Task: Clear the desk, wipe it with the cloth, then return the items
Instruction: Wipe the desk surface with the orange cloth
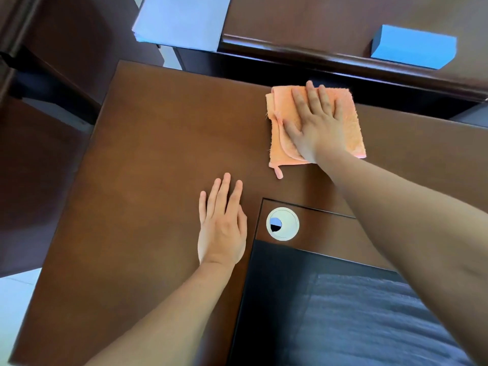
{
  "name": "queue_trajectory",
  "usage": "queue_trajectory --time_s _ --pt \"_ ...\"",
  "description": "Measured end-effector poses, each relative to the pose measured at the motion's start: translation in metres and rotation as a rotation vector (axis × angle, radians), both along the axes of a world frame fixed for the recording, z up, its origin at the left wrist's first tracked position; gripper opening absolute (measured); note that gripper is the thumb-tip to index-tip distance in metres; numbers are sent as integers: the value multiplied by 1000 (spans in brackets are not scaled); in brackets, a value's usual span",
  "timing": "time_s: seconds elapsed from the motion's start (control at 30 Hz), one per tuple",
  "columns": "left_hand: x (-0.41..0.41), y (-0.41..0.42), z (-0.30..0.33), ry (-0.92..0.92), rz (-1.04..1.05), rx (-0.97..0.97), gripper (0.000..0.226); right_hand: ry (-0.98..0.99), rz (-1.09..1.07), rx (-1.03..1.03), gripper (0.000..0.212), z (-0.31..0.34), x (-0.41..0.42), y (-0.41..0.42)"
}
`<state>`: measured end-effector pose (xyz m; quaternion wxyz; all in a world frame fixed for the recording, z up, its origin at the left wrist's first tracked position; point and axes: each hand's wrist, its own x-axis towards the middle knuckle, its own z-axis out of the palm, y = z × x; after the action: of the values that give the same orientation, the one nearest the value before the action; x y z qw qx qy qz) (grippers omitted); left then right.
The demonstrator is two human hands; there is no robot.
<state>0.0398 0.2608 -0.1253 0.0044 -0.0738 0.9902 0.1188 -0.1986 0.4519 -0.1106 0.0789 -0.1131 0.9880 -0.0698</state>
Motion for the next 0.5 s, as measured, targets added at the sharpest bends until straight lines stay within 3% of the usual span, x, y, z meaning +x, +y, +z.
queue_trajectory --time_s 0.2,0.5 --pt "0 1 0 28 -4 26 58 14 -26 11 79 0 20 -1" --pt "3 0 1 54 -12 62 53 19 -50 7 78 -4 119 1"
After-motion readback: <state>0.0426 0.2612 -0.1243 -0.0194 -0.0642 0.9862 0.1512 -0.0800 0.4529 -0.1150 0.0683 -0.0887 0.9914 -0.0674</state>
